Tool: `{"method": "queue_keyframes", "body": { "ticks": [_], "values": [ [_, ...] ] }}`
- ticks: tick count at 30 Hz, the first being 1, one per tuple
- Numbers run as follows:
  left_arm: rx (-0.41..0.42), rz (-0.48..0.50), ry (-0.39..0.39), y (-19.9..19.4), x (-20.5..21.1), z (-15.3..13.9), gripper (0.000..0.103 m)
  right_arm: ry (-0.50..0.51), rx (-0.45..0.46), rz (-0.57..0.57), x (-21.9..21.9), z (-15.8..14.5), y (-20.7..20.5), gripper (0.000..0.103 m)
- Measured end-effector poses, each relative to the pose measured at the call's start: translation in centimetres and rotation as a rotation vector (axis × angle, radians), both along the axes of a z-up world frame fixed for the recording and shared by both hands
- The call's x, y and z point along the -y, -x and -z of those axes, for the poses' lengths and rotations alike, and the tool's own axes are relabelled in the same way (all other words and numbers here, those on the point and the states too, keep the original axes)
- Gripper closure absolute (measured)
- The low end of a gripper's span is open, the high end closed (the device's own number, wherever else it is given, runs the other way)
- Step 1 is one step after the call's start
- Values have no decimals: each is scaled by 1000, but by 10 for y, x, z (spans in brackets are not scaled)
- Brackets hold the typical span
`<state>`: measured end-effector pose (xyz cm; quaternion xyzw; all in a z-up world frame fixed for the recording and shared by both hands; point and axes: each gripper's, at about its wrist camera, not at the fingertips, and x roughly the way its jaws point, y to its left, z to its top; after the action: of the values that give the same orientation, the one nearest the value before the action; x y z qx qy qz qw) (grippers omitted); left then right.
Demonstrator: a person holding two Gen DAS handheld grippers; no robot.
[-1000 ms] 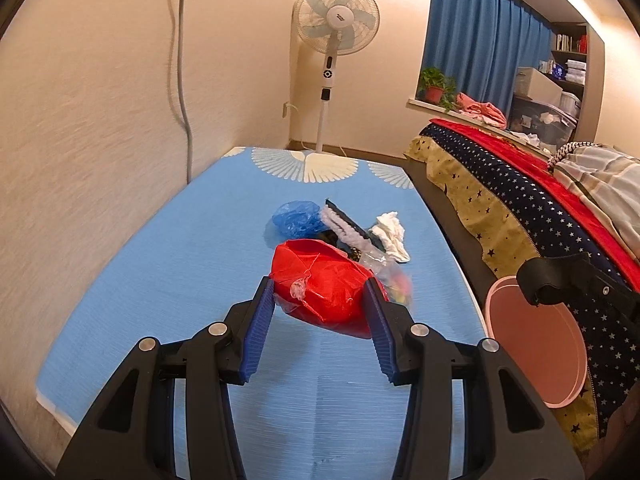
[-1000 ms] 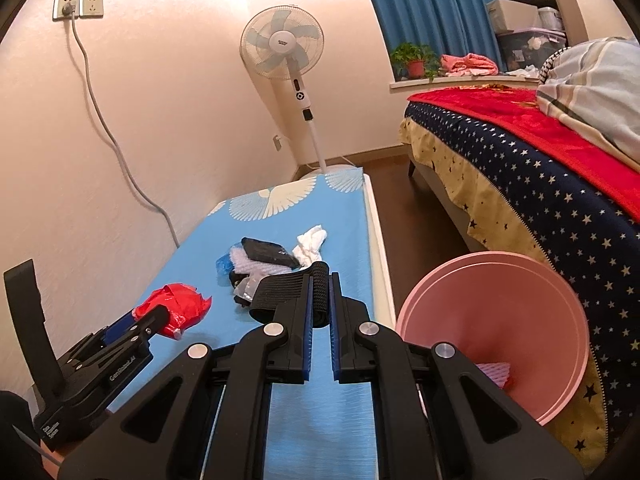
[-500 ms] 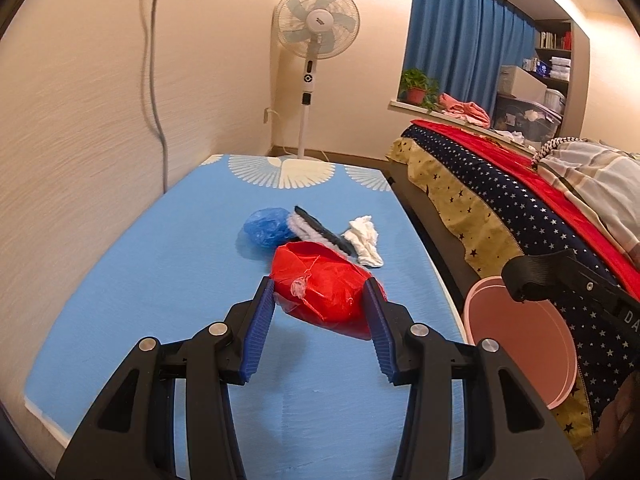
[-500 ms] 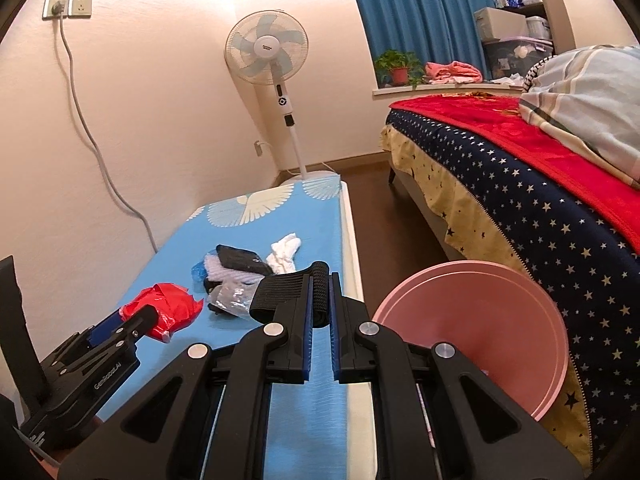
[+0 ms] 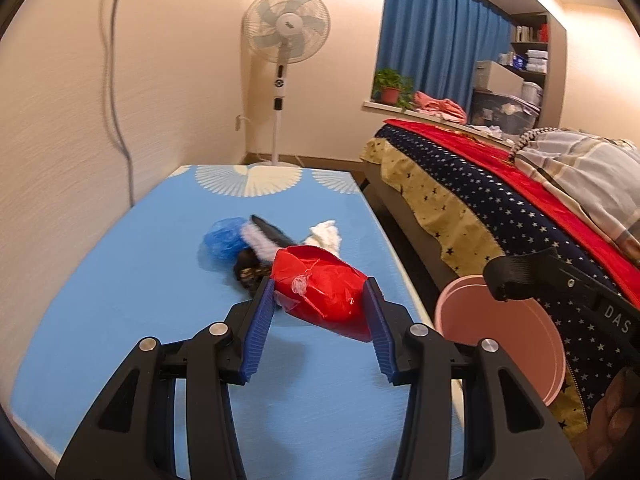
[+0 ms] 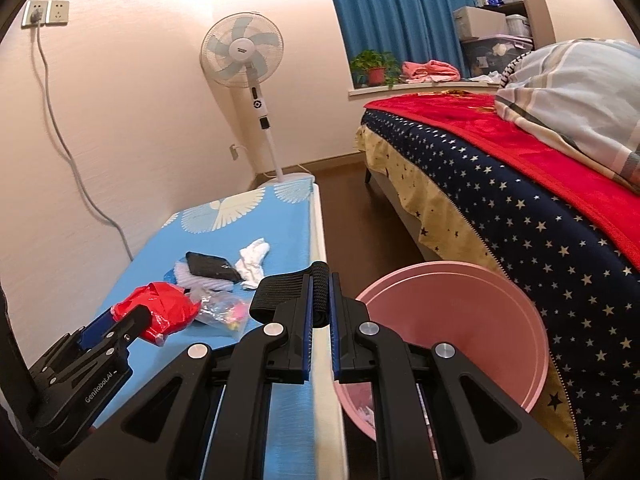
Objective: Collect trash
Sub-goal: 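Carry red bag and black strap over the pink wastebasket with both tools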
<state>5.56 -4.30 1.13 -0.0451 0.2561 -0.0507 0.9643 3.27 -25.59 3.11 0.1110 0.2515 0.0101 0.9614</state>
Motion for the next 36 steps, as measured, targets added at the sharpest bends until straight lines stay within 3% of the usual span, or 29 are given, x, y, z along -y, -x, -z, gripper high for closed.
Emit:
{"method": "queue_keyframes", "body": {
  "ticks": [5,8,12,16,25,36],
  "values": [
    [-3,52,13,-7,18,2,61,15,-4,54,12,-1,0,95],
    [0,90,14,-10,31,4,68,25,-16,107,22,-1,0,95],
    [-41,109,-27,-17,42,16,74,20,-34,144,34,3,0,95],
    [-106,79,89,-28,25,30,79,15,-31,150,38,3,-1,95],
    [-61,107,78,-25,29,26,81,5,-31,154,36,7,-6,95],
    [-19,171,50,-28,56,16,81,24,-24,258,55,1,1,95]
  ]
}}
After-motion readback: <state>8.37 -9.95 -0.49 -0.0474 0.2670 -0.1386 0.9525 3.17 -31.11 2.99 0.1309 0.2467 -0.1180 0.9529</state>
